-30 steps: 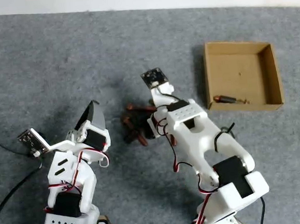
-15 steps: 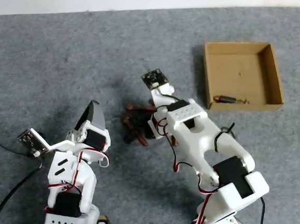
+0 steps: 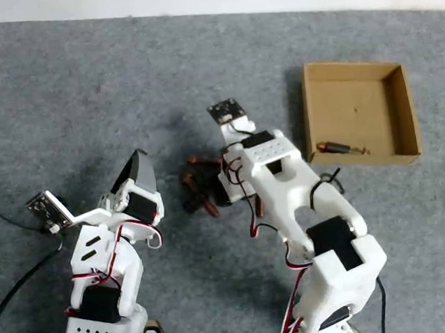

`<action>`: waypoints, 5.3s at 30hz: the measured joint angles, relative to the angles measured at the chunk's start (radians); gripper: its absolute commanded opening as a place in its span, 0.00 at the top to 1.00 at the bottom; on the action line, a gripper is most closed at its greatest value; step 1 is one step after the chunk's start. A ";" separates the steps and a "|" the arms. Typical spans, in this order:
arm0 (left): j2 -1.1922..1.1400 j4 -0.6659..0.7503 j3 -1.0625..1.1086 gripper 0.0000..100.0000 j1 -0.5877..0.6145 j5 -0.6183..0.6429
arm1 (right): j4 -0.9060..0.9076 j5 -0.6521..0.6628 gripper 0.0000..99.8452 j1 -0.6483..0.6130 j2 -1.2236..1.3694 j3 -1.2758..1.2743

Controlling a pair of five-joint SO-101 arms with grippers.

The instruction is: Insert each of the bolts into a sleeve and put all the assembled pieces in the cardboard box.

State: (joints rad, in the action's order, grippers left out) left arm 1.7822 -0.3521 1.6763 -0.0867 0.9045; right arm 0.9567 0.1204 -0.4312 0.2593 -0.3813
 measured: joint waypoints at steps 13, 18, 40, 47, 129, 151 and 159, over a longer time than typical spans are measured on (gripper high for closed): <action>0.000 0.000 0.000 0.99 0.000 0.000 | 0.002 0.000 0.99 0.012 0.006 0.002; 0.000 0.000 0.000 0.99 0.000 0.000 | 0.002 0.000 1.00 0.014 0.006 0.002; 0.000 0.000 0.000 0.99 0.000 0.000 | -0.348 0.000 1.00 0.089 -0.589 -0.528; 0.000 0.000 0.000 0.99 0.000 0.000 | -0.428 0.000 1.00 0.089 -0.767 -0.660; 0.000 0.000 0.000 0.99 0.000 0.000 | -0.572 0.000 1.00 0.095 -2.074 -1.293; 0.000 0.000 0.000 0.99 0.000 0.000 | -0.572 0.000 1.00 0.095 -2.074 -1.293; 0.000 0.000 0.000 0.99 -0.049 -0.048 | -0.572 0.000 1.00 0.095 -2.074 -1.293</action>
State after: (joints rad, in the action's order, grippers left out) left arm 1.7822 -0.3521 1.6763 -0.1358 0.8569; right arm 0.3844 0.1204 -0.3360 -1.8151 -1.6747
